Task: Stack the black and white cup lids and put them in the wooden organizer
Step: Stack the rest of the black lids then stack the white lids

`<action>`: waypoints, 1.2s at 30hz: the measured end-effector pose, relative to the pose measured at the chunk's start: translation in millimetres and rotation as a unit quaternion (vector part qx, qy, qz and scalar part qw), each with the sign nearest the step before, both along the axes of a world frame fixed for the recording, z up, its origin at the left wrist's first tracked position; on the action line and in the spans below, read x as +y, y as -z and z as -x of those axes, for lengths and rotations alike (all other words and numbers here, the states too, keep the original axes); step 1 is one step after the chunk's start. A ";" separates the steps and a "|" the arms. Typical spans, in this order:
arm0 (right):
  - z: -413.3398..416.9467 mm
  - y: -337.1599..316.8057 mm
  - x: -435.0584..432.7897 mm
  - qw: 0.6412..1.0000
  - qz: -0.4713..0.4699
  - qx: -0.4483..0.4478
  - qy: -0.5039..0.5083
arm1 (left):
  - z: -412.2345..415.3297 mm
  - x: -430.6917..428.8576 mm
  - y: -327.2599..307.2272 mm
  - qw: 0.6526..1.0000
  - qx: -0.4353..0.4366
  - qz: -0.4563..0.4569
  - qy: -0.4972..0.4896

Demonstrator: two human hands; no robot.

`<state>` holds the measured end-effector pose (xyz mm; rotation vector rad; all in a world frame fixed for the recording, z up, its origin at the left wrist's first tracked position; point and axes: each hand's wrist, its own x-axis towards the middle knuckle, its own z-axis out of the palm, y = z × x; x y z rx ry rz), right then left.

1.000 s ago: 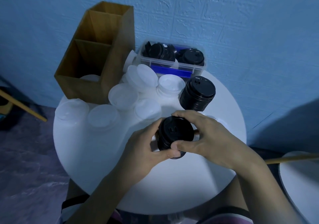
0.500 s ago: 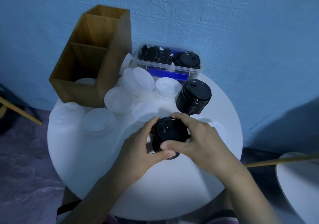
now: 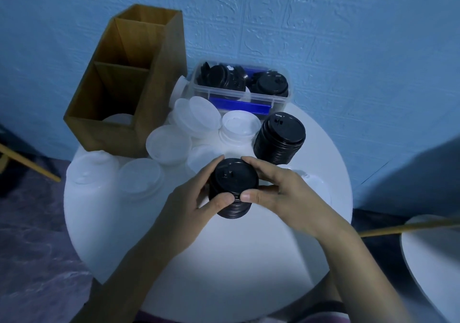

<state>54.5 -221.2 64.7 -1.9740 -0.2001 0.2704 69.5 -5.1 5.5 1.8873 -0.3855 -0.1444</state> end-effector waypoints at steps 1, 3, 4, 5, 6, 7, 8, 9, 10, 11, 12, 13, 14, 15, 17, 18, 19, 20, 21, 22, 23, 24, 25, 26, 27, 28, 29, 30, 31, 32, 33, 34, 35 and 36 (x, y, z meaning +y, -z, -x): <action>0.0 1.2 -0.5 1.000 0.004 0.002 0.003 | 1.3 -0.8 0.3 1.000 0.000 -0.001 -0.002; -0.6 1.6 -1.3 1.000 0.021 0.010 0.016 | 2.5 -2.3 1.2 1.000 0.001 -0.006 -0.002; -0.3 0.5 -1.4 0.999 0.029 0.014 0.015 | 3.3 -2.1 1.6 1.000 0.001 -0.010 -0.003; -0.9 -0.9 -1.5 0.999 0.036 0.012 0.007 | 3.4 -1.3 1.2 1.000 -0.001 -0.017 -0.005; -2.1 -2.9 -1.3 0.999 0.041 0.005 -0.002 | 2.1 0.1 1.2 1.000 -0.006 -0.024 -0.006; -3.0 -4.7 -1.2 0.999 0.043 -0.001 -0.008 | 0.6 1.1 1.1 0.999 -0.011 -0.031 -0.006; -3.7 -6.1 -1.6 0.999 0.043 -0.006 -0.012 | -0.7 1.2 0.6 0.999 -0.017 -0.036 -0.007; -4.5 -7.1 -2.1 0.999 0.040 -0.013 -0.014 | -1.6 0.4 -0.4 0.999 -0.024 -0.040 -0.008; -4.8 -8.0 -2.8 0.999 0.038 -0.020 -0.014 | -2.1 -1.4 -1.3 0.999 -0.029 -0.040 -0.008; -5.1 -8.3 -3.8 0.999 0.037 -0.026 -0.012 | -2.1 -3.6 -1.3 0.999 -0.032 -0.035 -0.007; -5.7 -8.3 -5.1 0.999 0.037 -0.029 -0.009 | -2.1 -6.0 -1.3 0.999 -0.032 -0.030 -0.007; -6.4 -8.4 -6.4 0.999 0.039 -0.034 -0.007 | -2.1 -7.9 -1.2 0.999 -0.030 -0.026 -0.005; -6.8 -9.8 -6.9 0.998 0.047 -0.037 -0.007 | -2.6 -9.2 -0.8 0.999 -0.029 -0.024 -0.003; -7.5 -12.2 -6.6 0.997 0.057 -0.040 -0.011 | -3.5 -9.9 -0.6 0.999 -0.031 -0.024 -0.002; -9.1 -19.5 -6.4 0.995 0.087 -0.038 -0.028 | -6.3 -10.3 -1.4 0.999 -0.036 -0.030 -0.005; -10.5 -23.4 -7.8 0.993 0.104 -0.038 -0.033 | -7.9 -11.0 -2.5 0.999 -0.038 -0.033 -0.006; -13.1 -27.2 -10.3 0.992 0.118 -0.038 -0.035 | -9.5 -12.1 -3.0 0.999 -0.039 -0.034 -0.006; -16.3 -31.5 -12.6 0.991 0.127 -0.036 -0.037 | -11.2 -13.3 -2.9 0.998 -0.042 -0.038 -0.006; -20.3 -36.1 -14.8 0.990 0.133 -0.042 -0.038 | -12.6 -14.7 -3.3 0.998 -0.048 -0.046 -0.008; -25.0 -40.4 -17.6 0.989 0.134 -0.059 -0.030 | -13.7 -16.2 -3.4 0.996 -0.059 -0.059 -0.014; -30.9 -44.9 -20.9 0.990 0.119 -0.075 -0.016 | -14.5 -17.7 -3.1 0.994 -0.077 -0.075 -0.022; -38.2 -50.6 -24.0 0.993 0.085 -0.082 0.003 | -15.0 -19.2 -2.6 0.991 -0.098 -0.089 -0.029; -47.4 -57.1 -26.8 0.995 0.046 -0.085 0.026 | -15.6 -20.8 -1.7 0.988 -0.114 -0.097 -0.037; -57.7 -63.3 -29.1 0.994 0.020 -0.097 0.055 | -16.3 -22.1 -1.0 0.987 -0.122 -0.099 -0.045; -70.6 -67.7 -32.5 0.987 0.023 -0.128 0.095 | -17.4 -23.1 0.4 0.986 -0.124 -0.101 -0.050; -86.4 -69.9 -37.7 0.974 0.055 -0.170 0.136 | -18.3 -23.7 1.5 0.985 -0.126 -0.104 -0.053; -104.3 -69.6 -44.0 0.957 0.110 -0.207 0.170 | -19.4 -24.0 3.0 0.984 -0.130 -0.108 -0.053; -121.0 -68.3 -48.7 0.938 0.175 -0.231 0.189 | -20.1 -23.6 4.6 0.983 -0.135 -0.114 -0.053; -135.8 -67.0 -51.9 0.922 0.235 -0.238 0.195 | -20.2 -23.5 5.2 0.982 -0.139 -0.118 -0.052; -150.4 -64.1 -54.5 0.913 0.278 -0.230 0.193 | -19.7 -23.5 5.2 0.981 -0.141 -0.120 -0.054; -164.0 -61.1 -56.3 0.908 0.306 -0.217 0.186 | -19.4 -23.4 5.1 0.980 -0.144 -0.122 -0.057; -176.1 -58.8 -56.2 0.906 0.325 -0.205 0.178 | -18.8 -23.7 4.6 0.979 -0.145 -0.125 -0.062; -185.9 -57.5 -55.3 0.904 0.343 -0.192 0.168 | -18.4 -24.1 4.8 0.978 -0.149 -0.129 -0.065; -194.8 -56.7 -54.6 0.902 0.358 -0.180 0.161 | -18.1 -24.3 4.6 0.978 -0.152 -0.131 -0.066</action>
